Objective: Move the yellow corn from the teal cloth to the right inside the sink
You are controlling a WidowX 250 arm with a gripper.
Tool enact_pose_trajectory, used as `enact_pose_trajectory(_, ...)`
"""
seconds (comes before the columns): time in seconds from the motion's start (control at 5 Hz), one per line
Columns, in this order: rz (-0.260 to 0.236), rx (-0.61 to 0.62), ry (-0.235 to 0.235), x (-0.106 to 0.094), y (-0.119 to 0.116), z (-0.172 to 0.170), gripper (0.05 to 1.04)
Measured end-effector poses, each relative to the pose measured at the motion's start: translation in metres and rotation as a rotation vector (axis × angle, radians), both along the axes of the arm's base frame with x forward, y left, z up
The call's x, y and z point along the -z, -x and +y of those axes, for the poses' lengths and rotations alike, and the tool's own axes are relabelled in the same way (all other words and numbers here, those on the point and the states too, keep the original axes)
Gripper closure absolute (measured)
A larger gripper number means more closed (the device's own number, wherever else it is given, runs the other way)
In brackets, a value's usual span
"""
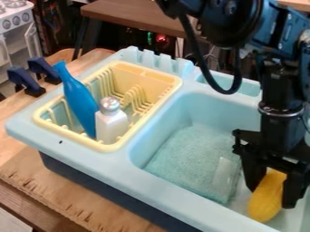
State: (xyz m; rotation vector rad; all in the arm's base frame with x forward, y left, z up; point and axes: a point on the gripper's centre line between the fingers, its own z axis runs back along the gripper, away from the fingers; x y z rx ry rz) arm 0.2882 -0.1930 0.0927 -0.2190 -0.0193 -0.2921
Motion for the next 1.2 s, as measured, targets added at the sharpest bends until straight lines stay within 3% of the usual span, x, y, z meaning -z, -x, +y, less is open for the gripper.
enact_pose_trajectory(0.2,0.018,-0.002,0.018,0.004,0.000,-0.002,0.304)
enact_pose_trajectory(0.4,0.047,0.019,0.008,0.006,0.003,-0.003,0.084)
enact_pose_trajectory(0.6,0.022,0.060,-0.038,-0.005,0.003,-0.007,0.079)
enact_pose_trajectory(1.0,-0.060,0.137,-0.068,-0.050,0.006,-0.011,0.081)
enact_pose_trajectory(1.2,-0.027,0.176,-0.135,-0.075,0.009,-0.003,0.081)
